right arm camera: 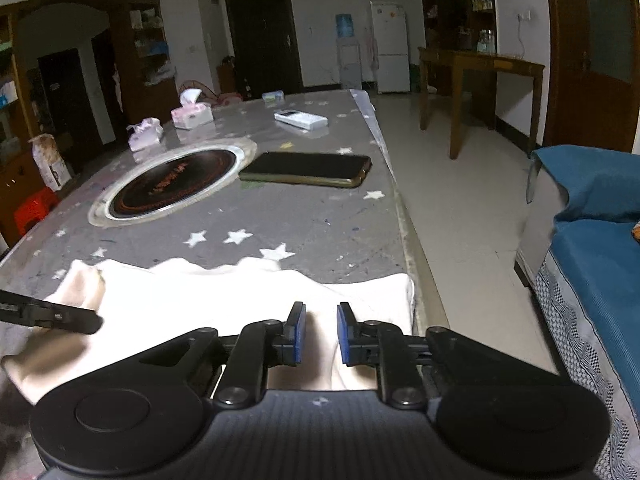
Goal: Fold clothes
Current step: 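Lower the folded edge onto the sweatshirt and open both grippers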
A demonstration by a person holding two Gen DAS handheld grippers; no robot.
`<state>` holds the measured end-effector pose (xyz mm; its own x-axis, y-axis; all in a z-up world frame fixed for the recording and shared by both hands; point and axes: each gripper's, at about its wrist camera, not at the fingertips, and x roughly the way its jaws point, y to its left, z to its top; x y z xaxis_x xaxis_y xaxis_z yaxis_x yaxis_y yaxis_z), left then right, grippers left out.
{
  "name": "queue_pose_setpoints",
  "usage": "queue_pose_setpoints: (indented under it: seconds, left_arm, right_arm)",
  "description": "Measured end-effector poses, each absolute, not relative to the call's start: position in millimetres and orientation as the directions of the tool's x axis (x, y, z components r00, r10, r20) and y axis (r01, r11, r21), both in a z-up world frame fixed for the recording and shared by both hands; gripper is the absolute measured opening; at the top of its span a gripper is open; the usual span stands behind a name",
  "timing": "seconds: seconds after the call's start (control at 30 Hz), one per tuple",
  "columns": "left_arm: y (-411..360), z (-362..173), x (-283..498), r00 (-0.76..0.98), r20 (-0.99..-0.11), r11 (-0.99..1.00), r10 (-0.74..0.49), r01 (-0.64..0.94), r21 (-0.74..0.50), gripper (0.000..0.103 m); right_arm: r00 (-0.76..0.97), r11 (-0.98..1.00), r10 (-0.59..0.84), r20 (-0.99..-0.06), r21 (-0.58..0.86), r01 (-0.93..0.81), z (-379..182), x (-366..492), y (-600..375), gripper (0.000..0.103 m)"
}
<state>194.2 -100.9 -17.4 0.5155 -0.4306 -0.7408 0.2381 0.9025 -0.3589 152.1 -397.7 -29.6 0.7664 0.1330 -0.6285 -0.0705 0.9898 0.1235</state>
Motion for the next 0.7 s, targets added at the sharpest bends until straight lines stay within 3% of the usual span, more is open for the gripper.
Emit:
queue_pose_setpoints:
  seconds: [0.43,0.7]
  left_arm:
    - [-99.2,-5.6,183.7,0.555,-0.727,0.914,-0.404,0.26,-0.31,0.035]
    - [-103.9,14.4,160.3,0.603,-0.683,0.909,-0.413,0.319,-0.268,0.035]
  right_arm:
    - [0.757,0.987,0.156,-0.635,0.079,-0.137,-13.5,114.2,-405.8,0.016]
    - [0.751,0.988,0.126,-0.648,0.018,-0.151,-21.4,77.0,-404.2,0.015]
